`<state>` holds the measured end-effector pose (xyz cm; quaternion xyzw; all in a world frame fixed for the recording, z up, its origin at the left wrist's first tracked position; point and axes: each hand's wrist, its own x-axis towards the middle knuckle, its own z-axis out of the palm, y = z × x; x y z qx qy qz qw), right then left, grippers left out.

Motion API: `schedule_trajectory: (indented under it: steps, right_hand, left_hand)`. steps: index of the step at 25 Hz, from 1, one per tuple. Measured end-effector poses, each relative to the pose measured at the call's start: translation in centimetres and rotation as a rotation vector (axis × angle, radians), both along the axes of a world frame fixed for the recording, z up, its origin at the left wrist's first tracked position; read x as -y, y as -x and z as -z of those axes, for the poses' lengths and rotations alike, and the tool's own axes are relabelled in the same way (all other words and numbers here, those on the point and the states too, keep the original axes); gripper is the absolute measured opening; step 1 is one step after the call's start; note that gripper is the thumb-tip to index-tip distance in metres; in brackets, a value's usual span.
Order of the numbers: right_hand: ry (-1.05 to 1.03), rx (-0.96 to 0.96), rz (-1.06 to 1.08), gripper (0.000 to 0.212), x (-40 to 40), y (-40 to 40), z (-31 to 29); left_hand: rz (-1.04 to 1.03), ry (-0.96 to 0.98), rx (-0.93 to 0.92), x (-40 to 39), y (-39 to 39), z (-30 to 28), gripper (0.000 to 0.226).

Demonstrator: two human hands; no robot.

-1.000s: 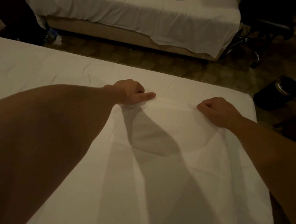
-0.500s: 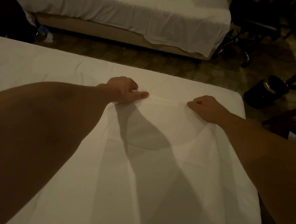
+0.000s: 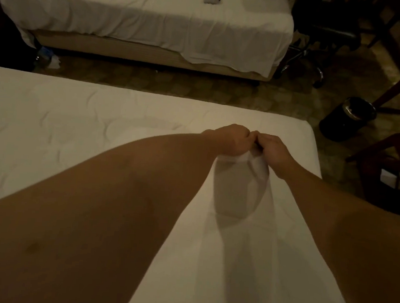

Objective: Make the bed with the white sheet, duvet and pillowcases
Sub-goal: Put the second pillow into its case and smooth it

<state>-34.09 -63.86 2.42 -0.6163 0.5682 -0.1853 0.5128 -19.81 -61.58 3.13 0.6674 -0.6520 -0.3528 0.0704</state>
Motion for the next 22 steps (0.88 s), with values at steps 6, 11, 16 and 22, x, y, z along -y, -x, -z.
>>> schedule_trajectory:
  steps: [6, 11, 16, 22]
  right_hand:
    - [-0.18, 0.049, 0.158, 0.053, -0.5, 0.6, 3.1]
    - [-0.144, 0.214, 0.326, 0.046, 0.1, 0.8, 4.8]
    - [-0.168, 0.201, 0.3, 0.052, 0.6, 0.6, 4.5]
    - [-0.122, 0.145, 0.308, 0.037, -0.4, 0.3, 3.7]
  left_hand:
    - [-0.059, 0.076, 0.078, 0.6, 1.7, -0.1, 0.047]
    - [-0.089, 0.072, 0.038, 1.3, 2.3, 0.5, 0.046]
    - [-0.071, 0.119, 0.072, 1.8, 2.9, 0.5, 0.045]
    - [-0.142, 0.162, 0.141, 2.0, 3.1, 0.2, 0.047]
